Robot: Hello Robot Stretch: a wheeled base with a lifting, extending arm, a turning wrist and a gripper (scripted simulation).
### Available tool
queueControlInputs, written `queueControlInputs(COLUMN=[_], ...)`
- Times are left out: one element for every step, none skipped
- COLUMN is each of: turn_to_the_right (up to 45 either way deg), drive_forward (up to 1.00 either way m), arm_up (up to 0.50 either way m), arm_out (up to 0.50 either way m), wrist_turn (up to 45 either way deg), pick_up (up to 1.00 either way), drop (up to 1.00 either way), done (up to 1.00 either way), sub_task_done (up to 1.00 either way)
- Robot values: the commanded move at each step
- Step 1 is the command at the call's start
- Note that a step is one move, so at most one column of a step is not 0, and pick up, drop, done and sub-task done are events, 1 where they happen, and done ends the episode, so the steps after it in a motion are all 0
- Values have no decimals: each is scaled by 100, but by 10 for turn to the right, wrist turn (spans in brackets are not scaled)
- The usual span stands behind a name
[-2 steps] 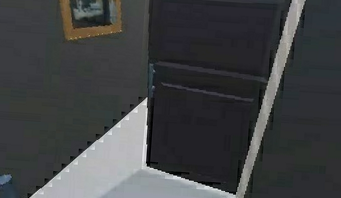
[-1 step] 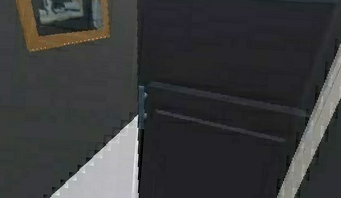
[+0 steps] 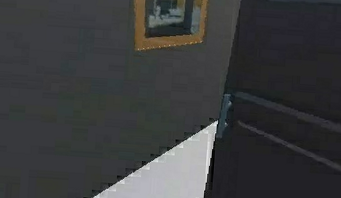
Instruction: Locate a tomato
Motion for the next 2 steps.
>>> queueControlInputs(turn_to_the_right=[0,-240], drive_forward=[100,0], arm_up=[0,0], arm_out=[0,0], wrist_turn=[0,0], pick_up=[0,0], drop=[0,0], done=[0,0], sub_task_done=[0,0])
